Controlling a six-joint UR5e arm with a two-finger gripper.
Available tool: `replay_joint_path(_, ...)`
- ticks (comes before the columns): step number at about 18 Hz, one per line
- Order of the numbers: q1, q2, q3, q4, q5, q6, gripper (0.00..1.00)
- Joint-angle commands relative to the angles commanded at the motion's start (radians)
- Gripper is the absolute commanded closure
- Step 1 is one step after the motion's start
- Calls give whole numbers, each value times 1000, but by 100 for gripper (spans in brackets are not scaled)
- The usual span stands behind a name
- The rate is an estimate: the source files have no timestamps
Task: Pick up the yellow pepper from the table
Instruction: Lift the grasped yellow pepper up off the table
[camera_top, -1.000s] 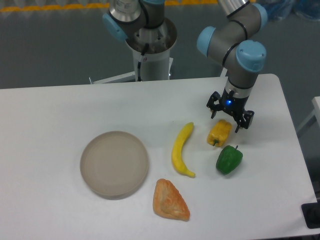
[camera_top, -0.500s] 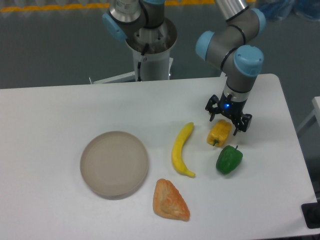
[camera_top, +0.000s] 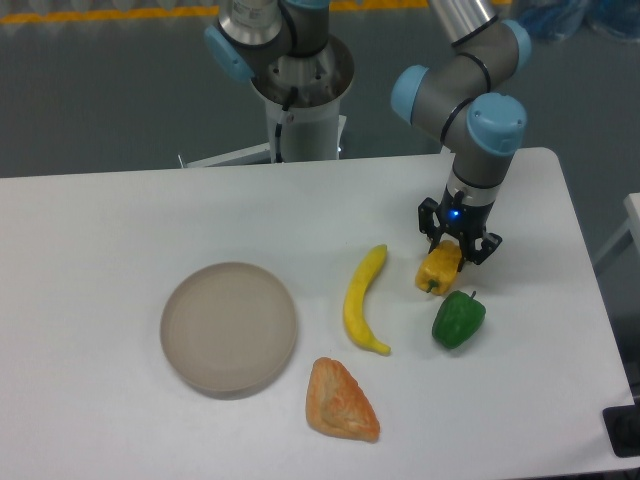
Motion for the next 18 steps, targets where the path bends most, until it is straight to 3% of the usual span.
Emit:
replay_joint_path(5, 2, 9, 44, -3, 3, 5, 63)
replay_joint_path(11, -2, 25, 205, -25, 9, 9, 63)
replay_joint_path(18, -14, 5, 389, -161, 18, 9, 64)
